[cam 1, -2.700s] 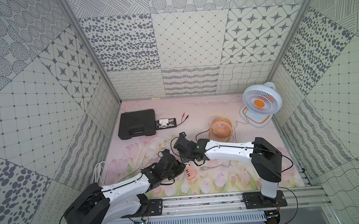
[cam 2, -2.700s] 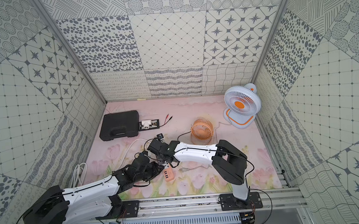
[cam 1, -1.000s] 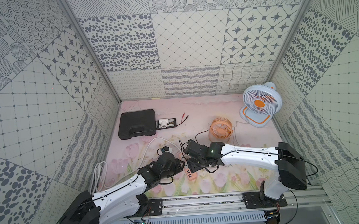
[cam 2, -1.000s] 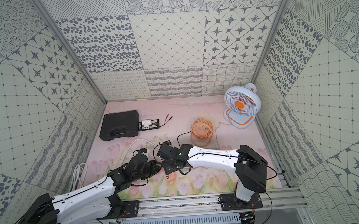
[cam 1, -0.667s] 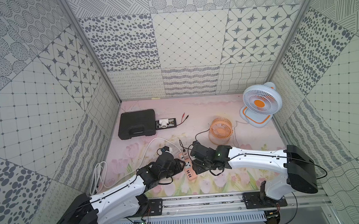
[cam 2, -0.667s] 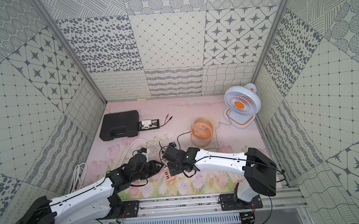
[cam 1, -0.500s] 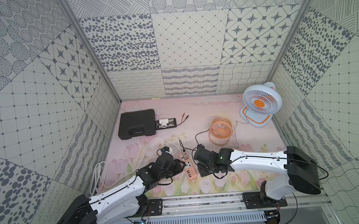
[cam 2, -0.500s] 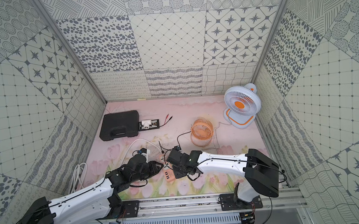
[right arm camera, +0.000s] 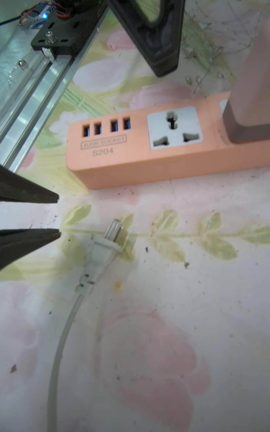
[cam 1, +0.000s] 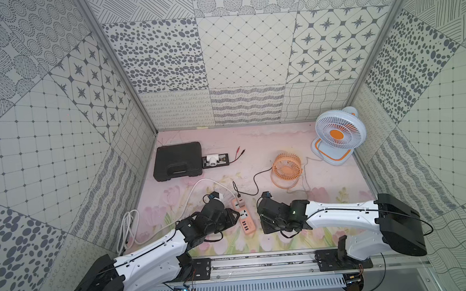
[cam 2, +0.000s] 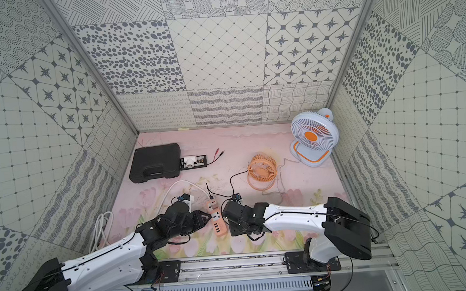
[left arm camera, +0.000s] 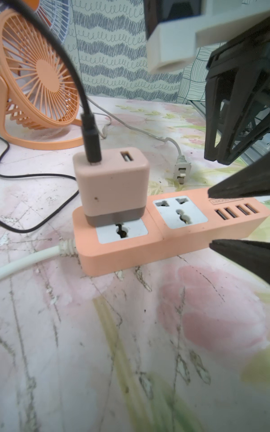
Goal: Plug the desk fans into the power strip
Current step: Insert the plug into the socket.
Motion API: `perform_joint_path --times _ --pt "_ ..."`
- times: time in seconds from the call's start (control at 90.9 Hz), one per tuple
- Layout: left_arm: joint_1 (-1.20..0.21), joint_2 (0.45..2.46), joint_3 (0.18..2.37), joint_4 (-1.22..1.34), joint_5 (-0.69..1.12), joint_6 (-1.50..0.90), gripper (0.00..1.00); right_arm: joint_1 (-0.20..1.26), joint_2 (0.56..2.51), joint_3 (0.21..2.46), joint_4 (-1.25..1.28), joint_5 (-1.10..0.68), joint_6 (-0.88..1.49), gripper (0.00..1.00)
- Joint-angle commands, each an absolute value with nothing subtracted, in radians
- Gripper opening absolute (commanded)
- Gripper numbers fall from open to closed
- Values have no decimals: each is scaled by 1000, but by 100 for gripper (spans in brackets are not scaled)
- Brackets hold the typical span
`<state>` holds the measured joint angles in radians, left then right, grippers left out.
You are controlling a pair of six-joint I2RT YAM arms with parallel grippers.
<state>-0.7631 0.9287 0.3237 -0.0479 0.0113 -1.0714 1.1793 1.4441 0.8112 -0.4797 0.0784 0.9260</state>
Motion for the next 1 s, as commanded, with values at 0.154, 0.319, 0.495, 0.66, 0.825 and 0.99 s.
perform_joint_path --times 0.154,0.319,0.495,0.66,0.825,0.99 --pt "-759 948 300 -20 38 -1077 34 1138 1534 1057 -470 137 796 51" --pt "-759 958 282 8 40 -1097 34 1079 1642 1187 -511 127 710 52" --pt "-759 985 281 33 52 -1100 34 1059 1732 1275 -541 127 650 48" --pt "-759 1006 285 55 62 -1101 34 1055 1779 1318 -559 134 633 43" --pt "-760 1008 291 48 51 -1098 34 1055 1817 1328 -573 141 626 33" --pt "-759 1008 293 44 49 -1097 34 1056 1833 1322 -578 138 626 22"
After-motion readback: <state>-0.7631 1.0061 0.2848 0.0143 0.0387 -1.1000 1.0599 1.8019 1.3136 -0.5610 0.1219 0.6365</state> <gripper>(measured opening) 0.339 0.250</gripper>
